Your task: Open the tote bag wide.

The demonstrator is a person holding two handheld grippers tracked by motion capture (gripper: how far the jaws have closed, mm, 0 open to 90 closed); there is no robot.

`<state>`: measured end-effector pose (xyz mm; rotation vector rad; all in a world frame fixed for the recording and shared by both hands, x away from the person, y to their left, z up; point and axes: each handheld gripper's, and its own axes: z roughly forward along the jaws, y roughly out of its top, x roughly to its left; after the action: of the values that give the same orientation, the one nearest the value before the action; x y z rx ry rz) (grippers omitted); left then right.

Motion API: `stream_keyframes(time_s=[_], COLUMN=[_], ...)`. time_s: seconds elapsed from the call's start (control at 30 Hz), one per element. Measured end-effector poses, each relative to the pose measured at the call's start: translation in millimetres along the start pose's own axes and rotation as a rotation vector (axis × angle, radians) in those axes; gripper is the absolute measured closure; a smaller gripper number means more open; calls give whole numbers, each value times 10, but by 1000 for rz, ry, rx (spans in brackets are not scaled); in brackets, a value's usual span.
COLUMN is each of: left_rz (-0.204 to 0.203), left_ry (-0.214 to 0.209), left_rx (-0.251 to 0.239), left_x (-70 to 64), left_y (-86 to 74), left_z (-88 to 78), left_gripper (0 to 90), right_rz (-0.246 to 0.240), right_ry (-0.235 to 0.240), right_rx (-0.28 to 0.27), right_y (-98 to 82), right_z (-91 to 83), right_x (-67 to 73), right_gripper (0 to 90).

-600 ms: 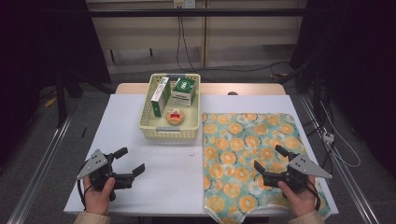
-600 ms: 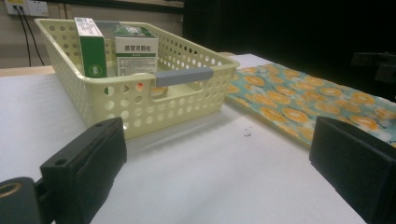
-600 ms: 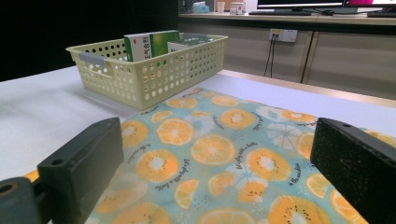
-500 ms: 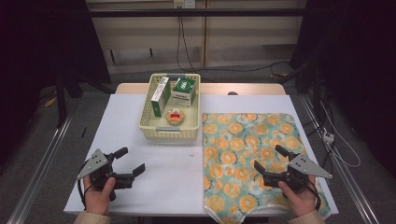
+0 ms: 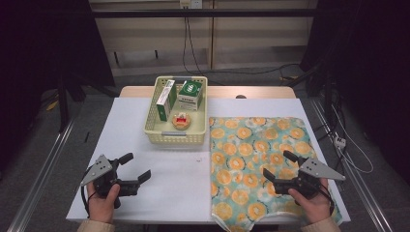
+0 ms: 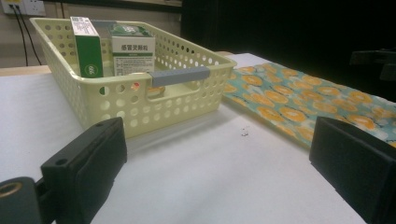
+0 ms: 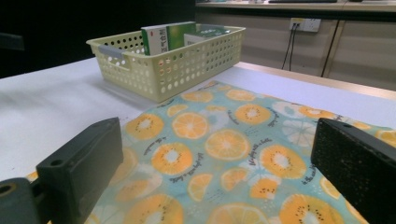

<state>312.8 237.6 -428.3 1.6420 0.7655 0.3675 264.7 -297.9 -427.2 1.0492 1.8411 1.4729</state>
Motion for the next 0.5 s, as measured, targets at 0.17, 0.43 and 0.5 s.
stream_keyframes(time_s=[0.17,0.43,0.5], left_rz=[2,8,7], left_ry=[-9,-30,-29], left_rx=[0,16,17], left_x=[-12,-61,-55], left_y=[11,13,11], left_z=[5,43,44], left_gripper=[40,39,39], right_rz=[-19,-57,-78], right_ry=[17,101,119], right_rx=[60,155,194], right_y=[12,10,-4], right_z=[6,47,84], right_x=[46,152,208], right_gripper=[28,51,47])
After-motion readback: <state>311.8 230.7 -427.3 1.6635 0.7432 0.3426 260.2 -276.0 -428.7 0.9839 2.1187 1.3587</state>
